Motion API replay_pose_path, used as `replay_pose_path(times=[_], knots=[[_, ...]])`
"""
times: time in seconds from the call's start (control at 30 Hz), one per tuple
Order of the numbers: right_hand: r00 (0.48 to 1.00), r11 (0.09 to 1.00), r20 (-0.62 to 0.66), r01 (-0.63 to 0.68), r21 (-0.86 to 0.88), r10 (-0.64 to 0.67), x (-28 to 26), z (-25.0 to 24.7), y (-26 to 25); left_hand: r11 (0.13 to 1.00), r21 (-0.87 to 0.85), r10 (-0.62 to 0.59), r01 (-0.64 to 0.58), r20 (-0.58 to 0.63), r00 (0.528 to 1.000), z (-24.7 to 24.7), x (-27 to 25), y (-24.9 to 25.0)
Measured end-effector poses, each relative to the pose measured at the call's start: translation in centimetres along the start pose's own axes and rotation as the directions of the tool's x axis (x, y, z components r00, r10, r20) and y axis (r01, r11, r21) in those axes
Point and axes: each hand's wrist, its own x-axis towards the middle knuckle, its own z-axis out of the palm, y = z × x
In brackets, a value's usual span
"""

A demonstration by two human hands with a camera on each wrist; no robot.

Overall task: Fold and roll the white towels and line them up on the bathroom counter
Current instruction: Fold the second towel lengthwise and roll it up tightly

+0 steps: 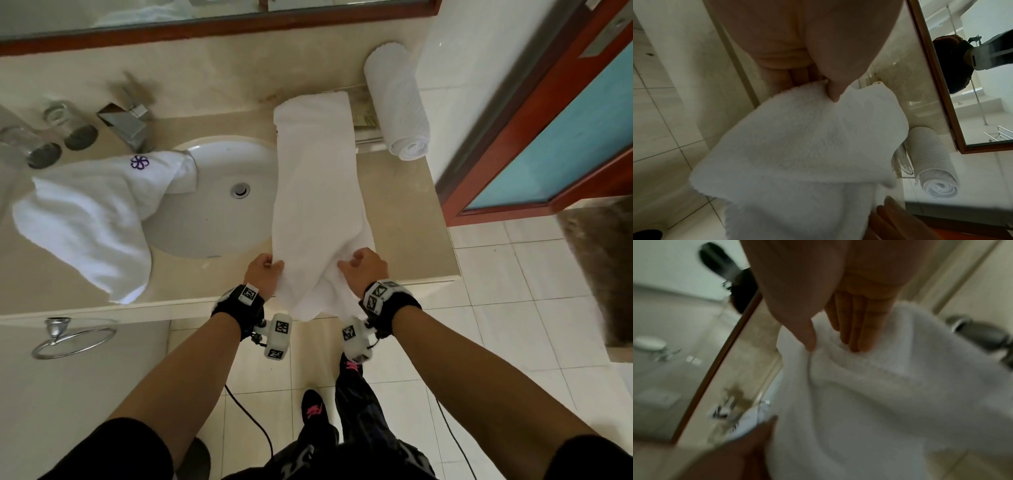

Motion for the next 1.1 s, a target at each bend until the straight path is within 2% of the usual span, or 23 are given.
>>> replay_pose_path(times=[0.07, 0.17, 0.23, 0.33, 0.43, 0.53, 0.6, 0.73, 0.8, 0.87, 0.93, 1.0, 1.03, 1.1], knots=[[0.995, 0.997, 0.078, -0.070, 0.038, 0.067, 1.0, 0.7, -0.5, 1.000, 0.021, 0.010, -0.010, 0.015, 1.000, -0.1, -0.3, -0.2], [0.960, 0.964, 0.230, -0.202, 0.174, 0.160, 1.4, 0.5, -1.1, 0.998, 0.057, 0.018, -0.018, 0.000, 1.000, -0.3, -0.6, -0.3], [0.953, 0.958, 0.252, -0.220, 0.184, 0.170, 1.6, 0.3, -1.5, 0.997, 0.067, 0.023, -0.022, -0.006, 1.000, -0.4, -0.7, -0.4], [0.978, 0.986, 0.197, -0.094, 0.138, 0.066, 1.8, 0.8, -2.1, 0.999, 0.047, 0.023, -0.022, -0.006, 1.000, -0.3, -0.9, -0.4], [0.993, 0.996, 0.119, 0.008, -0.085, 0.002, 1.5, 1.2, -1.7, 0.997, 0.079, 0.026, -0.024, -0.027, 0.999, -0.4, -0.8, -0.5], [0.990, 0.946, 0.081, 0.132, -0.295, -0.113, 0.9, 1.4, -0.4, 0.998, 0.058, 0.005, 0.001, -0.098, 0.995, -0.8, -0.4, -1.1], [0.989, 0.916, 0.079, 0.148, -0.373, -0.128, 0.4, 1.3, 0.0, 0.999, 0.037, -0.010, 0.015, -0.128, 0.992, -0.8, -0.4, -1.4], [0.991, 0.909, 0.056, 0.136, -0.393, -0.124, 0.0, 0.1, 0.8, 0.999, 0.032, -0.018, 0.022, -0.124, 0.992, -0.6, -0.3, -1.3], [0.987, 0.901, 0.083, 0.156, -0.405, -0.134, 0.0, -0.5, 1.2, 0.999, 0.026, -0.024, 0.027, -0.118, 0.993, -0.6, -0.3, -1.2], [0.988, 0.896, 0.126, 0.137, -0.423, -0.091, 0.3, -1.2, 1.1, 0.999, -0.016, -0.036, 0.034, -0.105, 0.994, -0.7, -0.5, -1.3], [0.988, 0.942, 0.152, 0.048, -0.331, 0.003, 1.4, -1.6, 0.1, 0.996, -0.069, -0.053, 0.048, -0.077, 0.996, -0.9, -0.6, -1.5], [0.981, 0.994, 0.163, -0.106, -0.022, 0.108, 2.7, -2.1, -1.3, 0.996, -0.072, -0.057, 0.054, -0.053, 0.997, -1.1, -0.6, -1.6], [0.979, 0.982, 0.163, -0.147, 0.123, 0.126, 3.2, -2.2, -2.1, 0.997, -0.060, -0.051, 0.048, -0.045, 0.998, -1.2, -0.5, -1.6], [0.972, 0.950, 0.199, -0.171, 0.260, 0.120, 4.0, -2.1, -3.4, 0.999, -0.032, -0.038, 0.037, -0.023, 0.999, -1.5, -0.3, -1.5]])
